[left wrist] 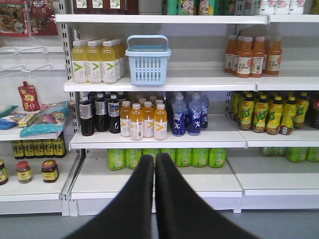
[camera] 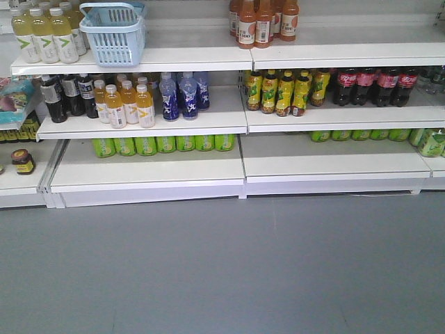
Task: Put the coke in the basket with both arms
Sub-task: 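Drive the base toward the light-blue basket on the shelf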
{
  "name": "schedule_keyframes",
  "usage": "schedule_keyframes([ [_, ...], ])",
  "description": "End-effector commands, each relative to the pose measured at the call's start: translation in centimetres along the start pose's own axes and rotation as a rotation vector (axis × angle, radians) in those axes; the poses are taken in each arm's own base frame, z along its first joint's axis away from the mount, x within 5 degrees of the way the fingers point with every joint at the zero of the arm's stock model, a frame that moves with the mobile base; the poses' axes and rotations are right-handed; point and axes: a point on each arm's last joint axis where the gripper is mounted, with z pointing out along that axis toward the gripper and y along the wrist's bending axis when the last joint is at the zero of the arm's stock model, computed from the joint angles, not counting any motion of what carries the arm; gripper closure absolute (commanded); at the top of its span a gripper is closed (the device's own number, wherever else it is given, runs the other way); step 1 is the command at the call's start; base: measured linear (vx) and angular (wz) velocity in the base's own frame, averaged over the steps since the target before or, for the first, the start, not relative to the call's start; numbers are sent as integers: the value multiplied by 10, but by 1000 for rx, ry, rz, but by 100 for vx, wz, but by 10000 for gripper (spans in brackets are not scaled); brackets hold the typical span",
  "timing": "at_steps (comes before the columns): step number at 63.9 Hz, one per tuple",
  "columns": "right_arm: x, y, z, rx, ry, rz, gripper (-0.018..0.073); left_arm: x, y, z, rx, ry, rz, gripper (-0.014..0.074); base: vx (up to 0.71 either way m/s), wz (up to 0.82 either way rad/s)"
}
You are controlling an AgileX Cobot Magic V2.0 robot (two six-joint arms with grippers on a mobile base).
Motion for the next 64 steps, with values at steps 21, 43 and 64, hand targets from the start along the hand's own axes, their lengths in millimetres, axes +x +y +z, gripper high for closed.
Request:
schedule_keyframes([
  [21, -3, 1, -1, -14, -79, -7, 564, -5, 0, -1, 0, -88, -20, 603, 0, 0],
  [43, -3, 1, -1, -14, -79, -7, 564, -5, 0, -1, 0, -88, -20, 603, 0, 0],
  [64, -3, 1, -1, -14, -79, -7, 564, -5, 0, -1, 0, -88, -20, 603, 0, 0],
])
